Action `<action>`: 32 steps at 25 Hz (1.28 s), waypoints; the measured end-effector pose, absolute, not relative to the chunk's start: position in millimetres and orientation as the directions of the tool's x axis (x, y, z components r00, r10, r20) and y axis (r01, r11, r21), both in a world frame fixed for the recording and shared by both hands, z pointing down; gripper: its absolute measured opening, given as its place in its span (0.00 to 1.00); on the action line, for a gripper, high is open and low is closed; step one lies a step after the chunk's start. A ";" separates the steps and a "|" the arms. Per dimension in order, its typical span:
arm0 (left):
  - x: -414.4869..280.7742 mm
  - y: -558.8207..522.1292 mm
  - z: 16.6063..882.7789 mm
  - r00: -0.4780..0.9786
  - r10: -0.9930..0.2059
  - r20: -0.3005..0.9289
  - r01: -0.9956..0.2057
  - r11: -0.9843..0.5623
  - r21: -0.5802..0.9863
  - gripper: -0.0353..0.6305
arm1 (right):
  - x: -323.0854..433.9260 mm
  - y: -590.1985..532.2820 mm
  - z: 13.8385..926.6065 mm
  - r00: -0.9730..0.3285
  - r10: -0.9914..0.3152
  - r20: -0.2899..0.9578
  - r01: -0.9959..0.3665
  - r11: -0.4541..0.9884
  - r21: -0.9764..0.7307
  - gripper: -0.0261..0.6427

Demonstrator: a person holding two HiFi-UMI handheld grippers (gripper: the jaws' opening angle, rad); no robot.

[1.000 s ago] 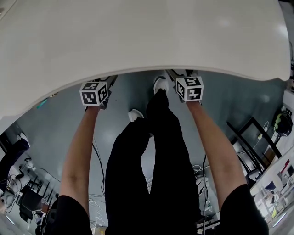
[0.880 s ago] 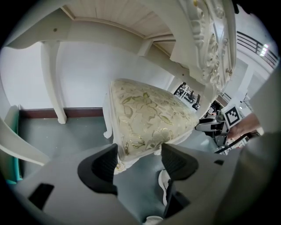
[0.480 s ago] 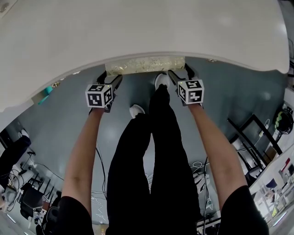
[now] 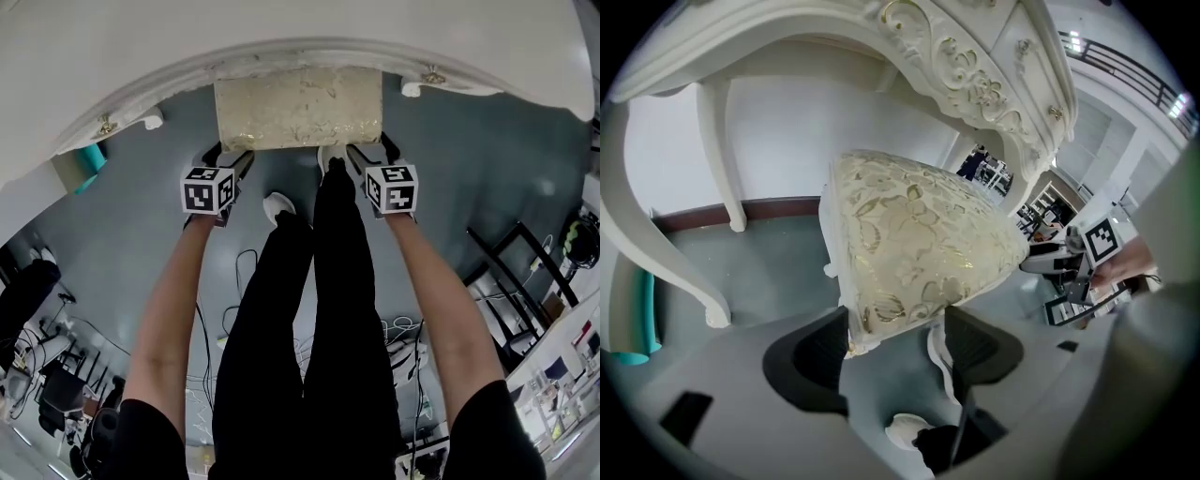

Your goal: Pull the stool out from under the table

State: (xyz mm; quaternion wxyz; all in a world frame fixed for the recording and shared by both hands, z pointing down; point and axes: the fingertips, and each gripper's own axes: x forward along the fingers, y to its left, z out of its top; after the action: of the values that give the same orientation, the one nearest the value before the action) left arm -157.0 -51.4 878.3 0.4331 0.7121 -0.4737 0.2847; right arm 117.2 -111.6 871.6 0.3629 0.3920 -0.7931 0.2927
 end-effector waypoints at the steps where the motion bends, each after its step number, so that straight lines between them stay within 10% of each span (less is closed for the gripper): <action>1: -155.4 -46.3 877.6 0.390 -0.428 0.815 -0.921 -0.177 0.348 0.54 | 118.6 -106.9 870.9 -0.429 -0.408 0.806 -0.833 0.523 -0.179 0.57; 32: -119.5 92.8 887.1 0.356 -0.422 0.834 -0.932 -0.103 0.347 0.55 | 147.1 14.5 878.1 -0.415 -0.347 0.841 -0.812 0.558 -0.170 0.57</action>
State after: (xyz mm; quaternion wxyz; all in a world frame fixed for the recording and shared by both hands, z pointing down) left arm -119.5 92.8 887.1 0.4538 0.6872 -0.4926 0.2812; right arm 147.1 14.5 878.1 0.3971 0.3674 -0.7883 0.2930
